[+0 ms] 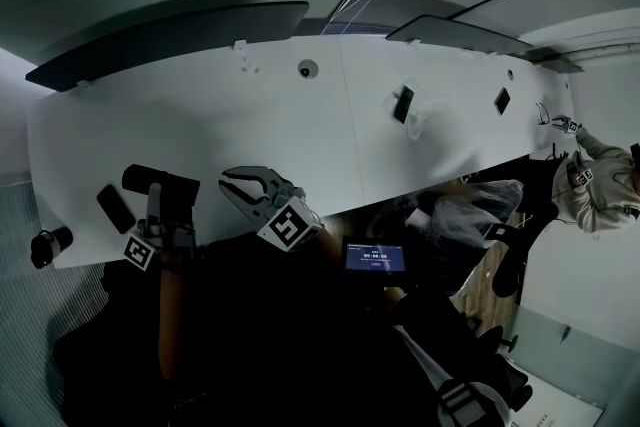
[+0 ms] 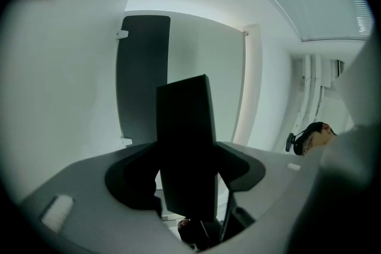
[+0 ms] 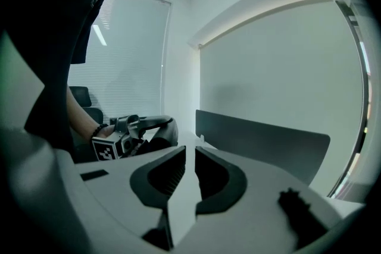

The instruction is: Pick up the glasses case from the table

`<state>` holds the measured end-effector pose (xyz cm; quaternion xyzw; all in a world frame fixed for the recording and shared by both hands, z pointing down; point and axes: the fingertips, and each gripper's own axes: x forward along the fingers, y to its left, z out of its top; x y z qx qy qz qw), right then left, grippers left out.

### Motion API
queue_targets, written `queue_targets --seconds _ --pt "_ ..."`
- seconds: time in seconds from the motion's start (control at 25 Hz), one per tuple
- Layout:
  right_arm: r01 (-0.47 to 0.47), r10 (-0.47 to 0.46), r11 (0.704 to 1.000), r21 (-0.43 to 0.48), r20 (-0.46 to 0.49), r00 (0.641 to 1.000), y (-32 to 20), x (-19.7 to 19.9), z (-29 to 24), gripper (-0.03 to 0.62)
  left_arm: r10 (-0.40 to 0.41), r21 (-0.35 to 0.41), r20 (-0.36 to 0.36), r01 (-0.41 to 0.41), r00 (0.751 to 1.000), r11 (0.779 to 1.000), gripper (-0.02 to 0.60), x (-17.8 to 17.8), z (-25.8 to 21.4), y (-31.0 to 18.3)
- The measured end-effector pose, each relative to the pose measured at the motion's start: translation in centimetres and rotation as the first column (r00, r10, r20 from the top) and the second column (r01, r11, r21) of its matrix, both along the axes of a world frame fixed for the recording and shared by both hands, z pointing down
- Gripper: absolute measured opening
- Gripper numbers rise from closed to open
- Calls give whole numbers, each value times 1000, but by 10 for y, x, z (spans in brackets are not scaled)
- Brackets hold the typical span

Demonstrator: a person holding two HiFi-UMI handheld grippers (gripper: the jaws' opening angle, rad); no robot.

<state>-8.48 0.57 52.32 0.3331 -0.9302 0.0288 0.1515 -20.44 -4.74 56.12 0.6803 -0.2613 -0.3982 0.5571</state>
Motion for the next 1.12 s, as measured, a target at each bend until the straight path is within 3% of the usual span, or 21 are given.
queue_targets --seconds 0.48,0.92,1.12 --pt "-22 22 1000 -17 -5 1000 -2 5 4 9 30 24 -13 -30 999 999 293 7 -4 5" --pt "34 -40 996 -83 -72 997 10 4 20 7 84 -10 55 -83 995 996 295 16 7 9" --pt "42 -46 998 -50 -63 997 8 3 14 6 91 -42 86 -87 992 995 295 18 15 9"
